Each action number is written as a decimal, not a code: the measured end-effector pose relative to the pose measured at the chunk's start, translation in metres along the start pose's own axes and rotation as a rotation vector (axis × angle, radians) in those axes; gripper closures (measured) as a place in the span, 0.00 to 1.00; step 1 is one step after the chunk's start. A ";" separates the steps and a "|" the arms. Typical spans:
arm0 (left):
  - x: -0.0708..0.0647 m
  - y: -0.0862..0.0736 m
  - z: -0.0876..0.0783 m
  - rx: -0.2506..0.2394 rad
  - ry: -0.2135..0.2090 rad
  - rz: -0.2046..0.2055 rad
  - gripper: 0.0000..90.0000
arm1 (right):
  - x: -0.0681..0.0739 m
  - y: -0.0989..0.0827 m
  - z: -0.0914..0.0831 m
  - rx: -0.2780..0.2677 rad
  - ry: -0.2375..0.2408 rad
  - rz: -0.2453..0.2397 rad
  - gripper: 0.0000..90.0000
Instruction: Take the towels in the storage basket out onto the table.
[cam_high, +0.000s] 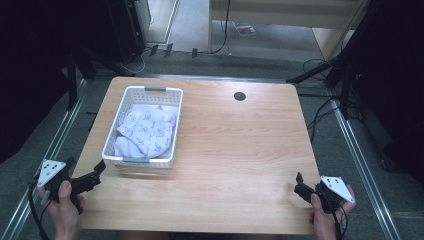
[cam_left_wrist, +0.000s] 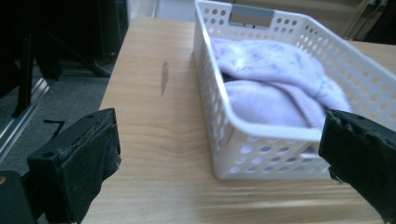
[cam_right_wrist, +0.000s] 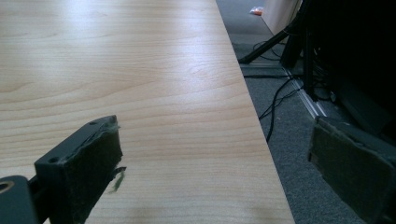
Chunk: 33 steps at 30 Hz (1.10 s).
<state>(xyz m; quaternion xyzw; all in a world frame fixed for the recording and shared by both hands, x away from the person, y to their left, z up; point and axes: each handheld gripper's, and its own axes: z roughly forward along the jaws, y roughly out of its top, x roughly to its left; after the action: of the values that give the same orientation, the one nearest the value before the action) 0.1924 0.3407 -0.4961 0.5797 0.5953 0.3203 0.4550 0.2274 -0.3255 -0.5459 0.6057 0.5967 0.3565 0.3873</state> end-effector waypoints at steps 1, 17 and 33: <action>-0.003 0.008 -0.001 0.004 -0.013 0.008 0.00 | 0.000 0.000 0.000 0.001 0.001 -0.005 0.03; -0.028 0.065 0.025 0.124 -0.074 0.103 0.00 | -0.001 0.000 0.001 0.005 0.009 0.008 0.03; -0.064 0.100 0.092 0.373 -0.115 0.168 0.00 | -0.003 0.001 0.001 0.011 0.027 0.019 0.03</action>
<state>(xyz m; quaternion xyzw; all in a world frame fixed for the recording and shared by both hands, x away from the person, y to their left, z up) 0.3106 0.2766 -0.4294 0.7186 0.5672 0.2078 0.3447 0.2286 -0.3283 -0.5459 0.6088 0.5979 0.3650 0.3724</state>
